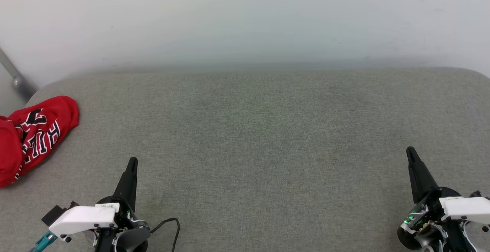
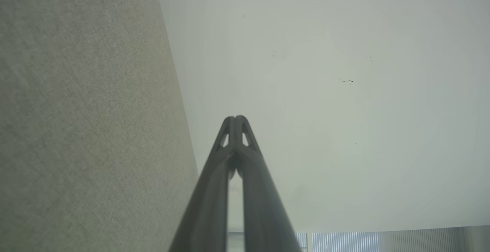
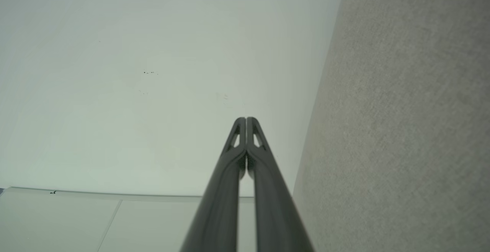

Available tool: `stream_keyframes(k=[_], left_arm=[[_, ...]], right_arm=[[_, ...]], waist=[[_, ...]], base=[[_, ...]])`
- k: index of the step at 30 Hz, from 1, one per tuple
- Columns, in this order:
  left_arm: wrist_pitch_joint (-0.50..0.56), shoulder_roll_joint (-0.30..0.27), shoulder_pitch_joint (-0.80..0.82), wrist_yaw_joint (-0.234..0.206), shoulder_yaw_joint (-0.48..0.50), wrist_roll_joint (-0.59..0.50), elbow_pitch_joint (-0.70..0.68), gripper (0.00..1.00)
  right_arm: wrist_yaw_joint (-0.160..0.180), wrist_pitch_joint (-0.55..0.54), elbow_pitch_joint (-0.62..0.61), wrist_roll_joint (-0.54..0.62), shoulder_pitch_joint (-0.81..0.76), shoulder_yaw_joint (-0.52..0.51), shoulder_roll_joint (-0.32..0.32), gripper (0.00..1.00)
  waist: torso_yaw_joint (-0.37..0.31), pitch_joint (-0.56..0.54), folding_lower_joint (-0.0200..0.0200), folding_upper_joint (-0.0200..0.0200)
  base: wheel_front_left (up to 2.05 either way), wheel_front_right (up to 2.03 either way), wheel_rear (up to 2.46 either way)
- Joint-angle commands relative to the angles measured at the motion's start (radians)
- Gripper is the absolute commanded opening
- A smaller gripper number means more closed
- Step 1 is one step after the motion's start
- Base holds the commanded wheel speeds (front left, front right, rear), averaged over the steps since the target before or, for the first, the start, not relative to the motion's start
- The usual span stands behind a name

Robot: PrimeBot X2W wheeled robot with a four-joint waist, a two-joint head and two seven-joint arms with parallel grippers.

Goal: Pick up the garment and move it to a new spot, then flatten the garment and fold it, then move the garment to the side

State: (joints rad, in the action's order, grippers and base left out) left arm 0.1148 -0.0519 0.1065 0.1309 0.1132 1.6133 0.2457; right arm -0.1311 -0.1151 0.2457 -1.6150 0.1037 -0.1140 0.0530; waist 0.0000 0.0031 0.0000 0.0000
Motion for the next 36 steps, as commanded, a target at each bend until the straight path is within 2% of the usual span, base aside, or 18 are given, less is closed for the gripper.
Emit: stream_keyframes(k=[1, 25, 26, 30, 36], left_arm=[[0.003, 0.002, 0.008, 0.002, 0.004, -0.003, 0.0, 0.0], [0.002, 0.002, 0.008, 0.002, 0.004, -0.003, 0.0, 0.0], [0.0, 0.0, 0.0, 0.0, 0.0, 0.0, 0.0, 1.0], [-0.002, 0.004, -0.028, 0.0, -0.007, 0.0, 0.032, 1.0], [-0.033, 0.004, -0.037, 0.0, -0.012, -0.031, 0.008, 1.0]], right_arm=[[0.001, -0.002, 0.001, 0.005, 0.013, 0.0, -0.005, 0.0], [0.001, -0.001, 0.001, 0.005, 0.013, 0.0, -0.005, 0.0], [0.0, 0.0, 0.0, 0.0, 0.0, 0.0, 0.0, 1.0], [0.0, 0.001, 0.033, 0.0, -0.028, 0.002, -0.001, 1.0], [0.0, 0.033, 0.024, 0.032, -0.042, -0.002, -0.001, 1.0]], waist=[[0.0, 0.0, 0.0, 0.0], [0.0, 0.0, 0.0, 0.0], [0.0, 0.0, 0.0, 0.0], [0.0, 0.0, 0.0, 0.0], [0.0, 0.001, 0.0, 0.0]], base=[[0.0, 0.0, 0.0], [0.0, 0.0, 0.0], [0.0, 0.0, 0.0], [0.0, 0.0, 0.0], [0.0, 0.0, 0.0]])
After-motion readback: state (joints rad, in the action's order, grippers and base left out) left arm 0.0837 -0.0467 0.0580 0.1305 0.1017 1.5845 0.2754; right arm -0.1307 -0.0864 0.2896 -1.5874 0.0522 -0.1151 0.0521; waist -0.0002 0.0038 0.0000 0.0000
